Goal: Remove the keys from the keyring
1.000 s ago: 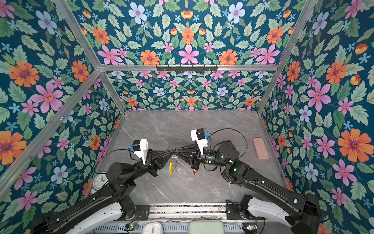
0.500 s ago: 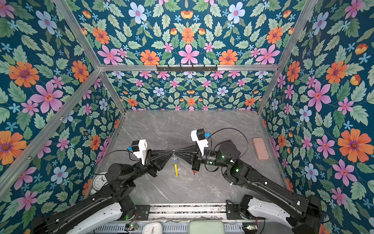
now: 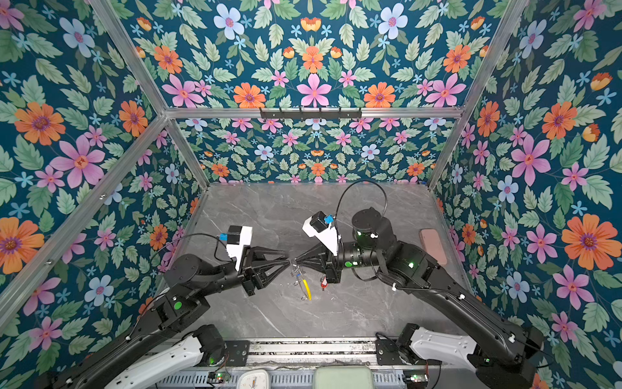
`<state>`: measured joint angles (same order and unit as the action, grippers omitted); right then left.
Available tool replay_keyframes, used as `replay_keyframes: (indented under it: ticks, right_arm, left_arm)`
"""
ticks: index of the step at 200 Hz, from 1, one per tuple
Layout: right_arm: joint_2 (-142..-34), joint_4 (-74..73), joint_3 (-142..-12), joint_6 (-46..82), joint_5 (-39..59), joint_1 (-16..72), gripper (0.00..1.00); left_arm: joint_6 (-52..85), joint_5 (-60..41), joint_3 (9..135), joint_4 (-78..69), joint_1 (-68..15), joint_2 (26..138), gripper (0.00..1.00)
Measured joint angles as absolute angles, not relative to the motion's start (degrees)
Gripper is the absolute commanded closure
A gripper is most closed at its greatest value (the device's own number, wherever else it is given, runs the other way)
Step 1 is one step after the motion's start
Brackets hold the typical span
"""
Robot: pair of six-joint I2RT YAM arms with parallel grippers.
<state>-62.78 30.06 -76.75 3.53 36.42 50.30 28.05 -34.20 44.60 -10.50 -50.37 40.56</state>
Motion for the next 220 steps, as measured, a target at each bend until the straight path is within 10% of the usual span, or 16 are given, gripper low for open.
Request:
replay_keyframes:
  ticks: [220]
  right_arm:
    - [-68.0,45.1,-84.6,-4.9,37.5,50.2,1.0]
  left_arm:
    - [23.6,-42.9,53.2,8.8,-50.4,47.1,0.94]
